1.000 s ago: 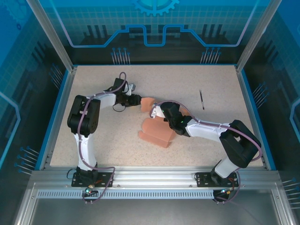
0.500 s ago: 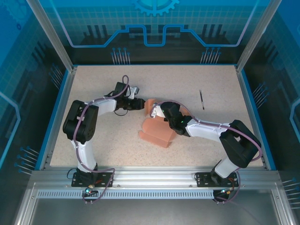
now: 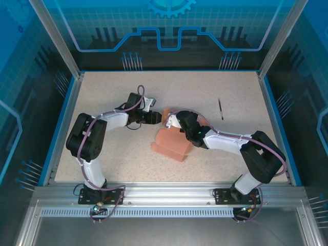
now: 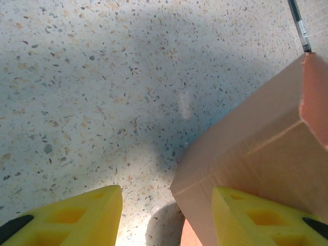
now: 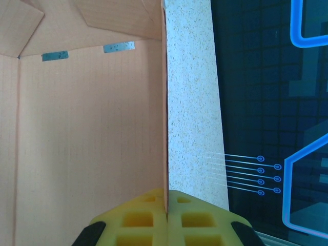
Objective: Fold the paper box
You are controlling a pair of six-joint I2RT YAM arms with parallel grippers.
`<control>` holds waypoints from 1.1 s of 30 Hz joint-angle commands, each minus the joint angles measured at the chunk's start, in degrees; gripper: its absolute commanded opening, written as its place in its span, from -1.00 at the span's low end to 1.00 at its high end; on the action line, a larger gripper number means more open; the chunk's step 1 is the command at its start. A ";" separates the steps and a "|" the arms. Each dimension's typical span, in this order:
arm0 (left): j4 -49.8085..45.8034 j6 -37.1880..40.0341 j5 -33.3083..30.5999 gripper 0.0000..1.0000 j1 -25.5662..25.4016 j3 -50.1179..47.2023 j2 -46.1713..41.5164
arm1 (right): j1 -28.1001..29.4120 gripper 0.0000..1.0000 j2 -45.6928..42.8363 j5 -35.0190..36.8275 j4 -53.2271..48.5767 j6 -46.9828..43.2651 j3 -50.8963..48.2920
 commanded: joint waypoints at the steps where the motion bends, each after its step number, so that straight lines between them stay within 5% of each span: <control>1: 1.64 2.56 2.15 0.03 -0.17 -1.84 -2.67 | -0.62 -1.00 -0.54 -1.01 -0.55 0.92 0.86; 33: 10.71 3.55 5.16 0.08 -3.77 -6.57 -3.94 | -1.27 -1.00 -2.12 -3.27 -0.81 3.32 0.46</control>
